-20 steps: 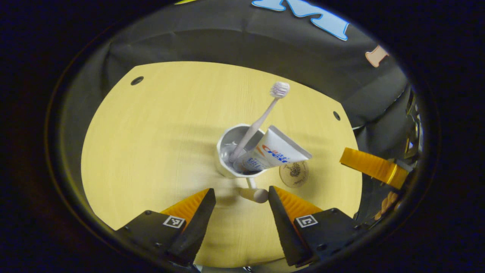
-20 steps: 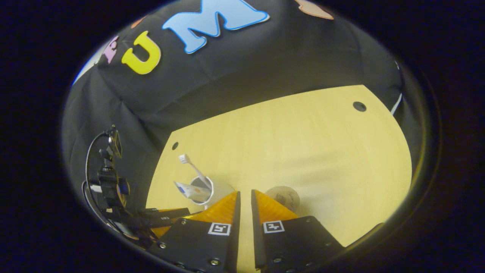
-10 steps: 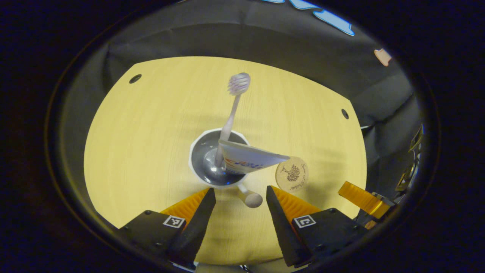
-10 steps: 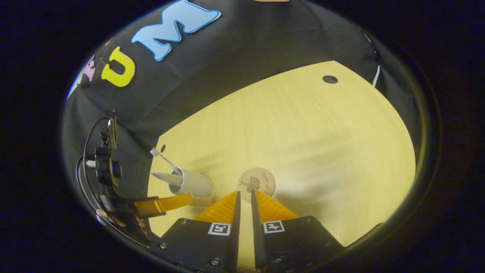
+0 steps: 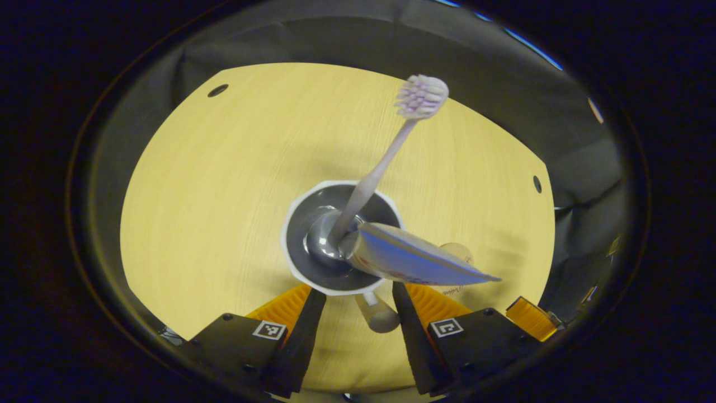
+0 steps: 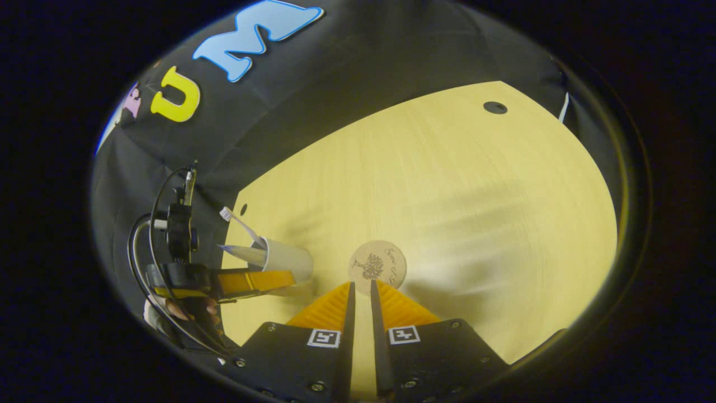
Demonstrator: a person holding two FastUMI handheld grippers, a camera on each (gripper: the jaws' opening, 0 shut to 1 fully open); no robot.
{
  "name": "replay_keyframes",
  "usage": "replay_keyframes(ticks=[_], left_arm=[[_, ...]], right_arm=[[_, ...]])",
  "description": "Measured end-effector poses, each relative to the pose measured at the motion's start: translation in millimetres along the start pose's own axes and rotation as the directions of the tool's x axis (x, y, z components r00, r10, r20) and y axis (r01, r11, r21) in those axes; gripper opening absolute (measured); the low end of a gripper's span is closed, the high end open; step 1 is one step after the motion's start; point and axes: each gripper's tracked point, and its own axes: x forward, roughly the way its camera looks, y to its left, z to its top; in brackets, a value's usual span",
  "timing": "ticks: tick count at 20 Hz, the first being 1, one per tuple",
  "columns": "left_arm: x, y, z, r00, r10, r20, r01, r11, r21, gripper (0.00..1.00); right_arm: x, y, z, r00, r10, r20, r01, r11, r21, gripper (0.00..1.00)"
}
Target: Put the toothbrush and toothpaste on the desktop into the cup, then pick up the cup and place it on the coaster on the desktop.
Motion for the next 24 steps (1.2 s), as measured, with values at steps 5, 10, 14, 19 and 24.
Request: replay_keyframes(ticks=[5, 10, 14, 19, 24], left_arm=[[3.6, 5.3, 13.4, 1.000, 0.019, 0.001, -0.019, 1.000, -0.009, 0.50], [-22.1, -4.8, 37.9, 1.000, -0.002, 0.005, 0.002, 1.000, 0.023, 0.28], [-30.3, -46.0, 23.5, 0.998, -0.053, 0.017, 0.052, 0.996, 0.069, 0.27], [-49.3, -135.7, -5.8, 0.994, -0.108, 0.002, 0.106, 0.979, 0.176, 0.29], [-38.7, -221.0, -41.3, 0.990, -0.133, -0.037, 0.138, 0.957, 0.254, 0.28]], right_arm=[[-4.2, -13.0, 1.2, 1.000, -0.009, 0.000, 0.009, 1.000, 0.010, 0.17], [-10.4, -29.0, 3.2, 0.999, -0.031, 0.011, 0.030, 0.999, 0.035, 0.17], [-15.5, -36.4, 4.5, 0.999, -0.043, 0.026, 0.042, 0.998, 0.049, 0.17], [-25.0, -41.4, 4.2, 0.997, -0.051, 0.049, 0.047, 0.996, 0.070, 0.17], [-37.9, -53.6, -2.4, 0.995, -0.069, 0.067, 0.062, 0.993, 0.101, 0.17]])
